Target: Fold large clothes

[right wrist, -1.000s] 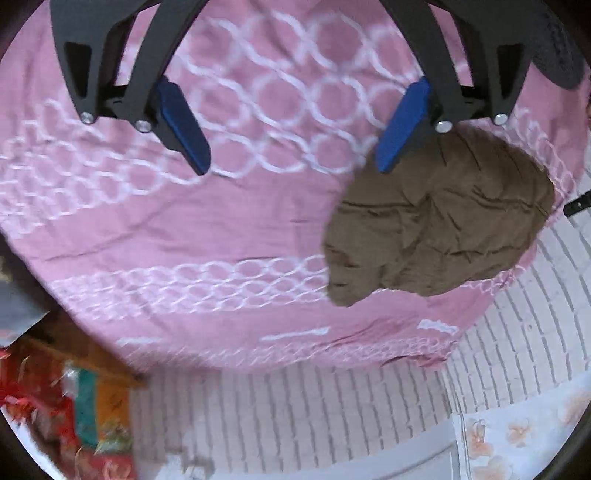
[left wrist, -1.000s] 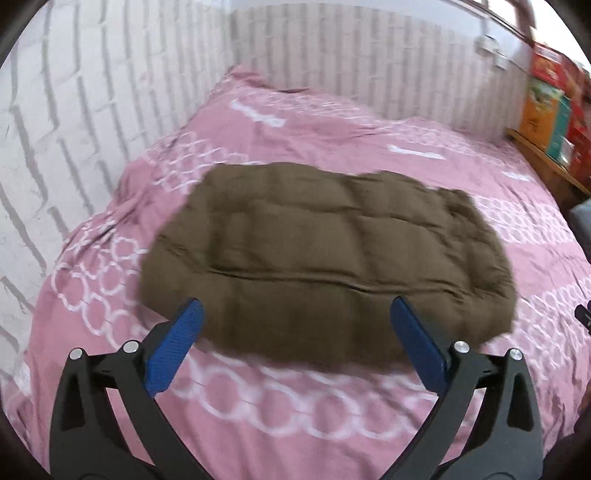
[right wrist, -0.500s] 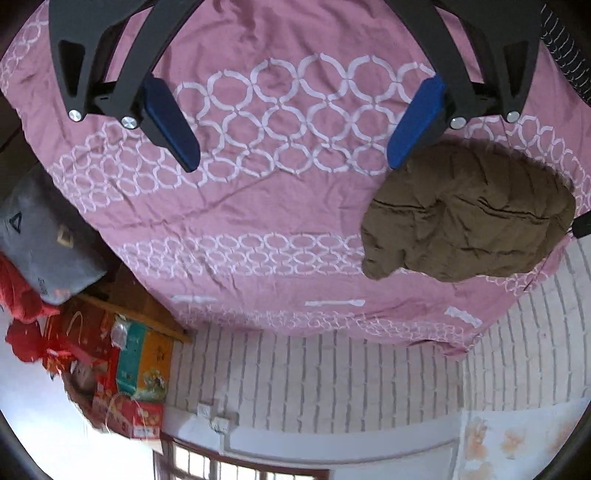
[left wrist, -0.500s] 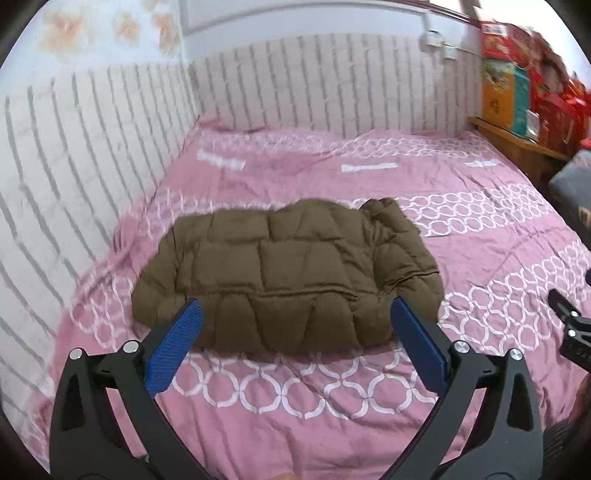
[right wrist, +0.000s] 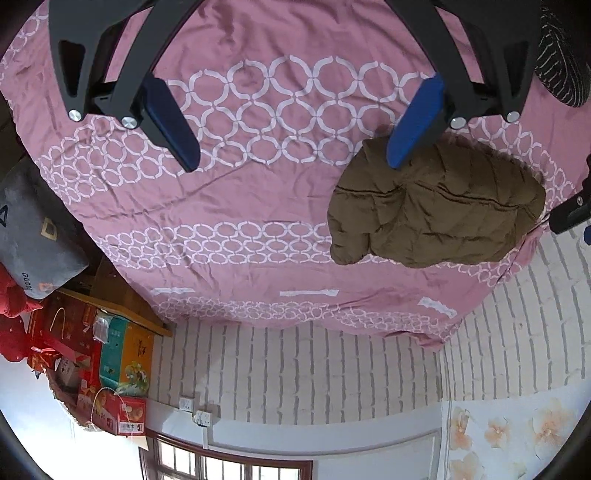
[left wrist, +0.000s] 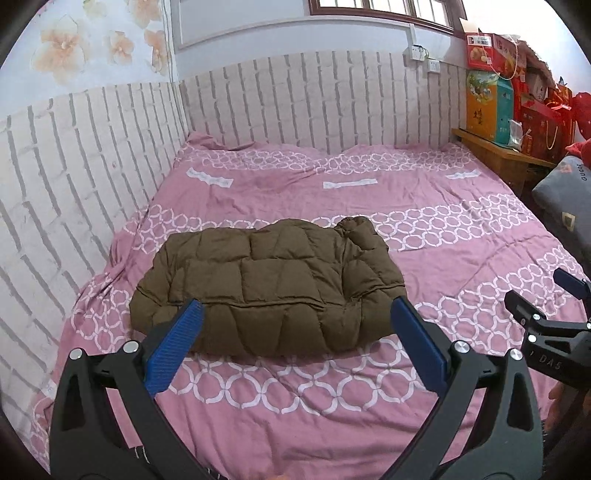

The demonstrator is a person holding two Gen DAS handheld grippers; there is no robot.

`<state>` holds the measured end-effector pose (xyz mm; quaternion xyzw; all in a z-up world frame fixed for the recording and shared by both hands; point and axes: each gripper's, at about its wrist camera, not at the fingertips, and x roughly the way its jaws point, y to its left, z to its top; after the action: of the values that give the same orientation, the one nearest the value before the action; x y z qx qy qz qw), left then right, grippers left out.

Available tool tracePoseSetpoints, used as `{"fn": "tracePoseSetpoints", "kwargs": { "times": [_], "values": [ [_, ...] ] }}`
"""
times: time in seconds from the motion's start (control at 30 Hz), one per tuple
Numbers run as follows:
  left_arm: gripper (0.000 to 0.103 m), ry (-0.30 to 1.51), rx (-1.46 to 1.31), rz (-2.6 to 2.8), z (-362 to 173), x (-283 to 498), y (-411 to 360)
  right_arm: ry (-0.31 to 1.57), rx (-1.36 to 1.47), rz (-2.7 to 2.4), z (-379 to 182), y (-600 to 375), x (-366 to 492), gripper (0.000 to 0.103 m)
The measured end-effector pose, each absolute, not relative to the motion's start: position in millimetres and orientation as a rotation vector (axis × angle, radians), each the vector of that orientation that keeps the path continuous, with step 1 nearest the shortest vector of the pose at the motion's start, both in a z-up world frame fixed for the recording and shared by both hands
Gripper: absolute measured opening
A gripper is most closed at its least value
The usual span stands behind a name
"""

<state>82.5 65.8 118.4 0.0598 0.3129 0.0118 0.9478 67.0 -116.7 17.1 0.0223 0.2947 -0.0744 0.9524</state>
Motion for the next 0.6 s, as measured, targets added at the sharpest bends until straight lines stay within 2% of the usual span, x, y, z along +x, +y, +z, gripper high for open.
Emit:
{"fn": "tracePoseSetpoints", "kwargs": {
  "times": [0.6],
  "values": [
    [0.100, 0.645, 0.067, 0.004, 129.0, 75.0, 69.9, 0.580, 0.043, -0.169, 29.3, -114.3, 61.7, 0.101]
  ]
}}
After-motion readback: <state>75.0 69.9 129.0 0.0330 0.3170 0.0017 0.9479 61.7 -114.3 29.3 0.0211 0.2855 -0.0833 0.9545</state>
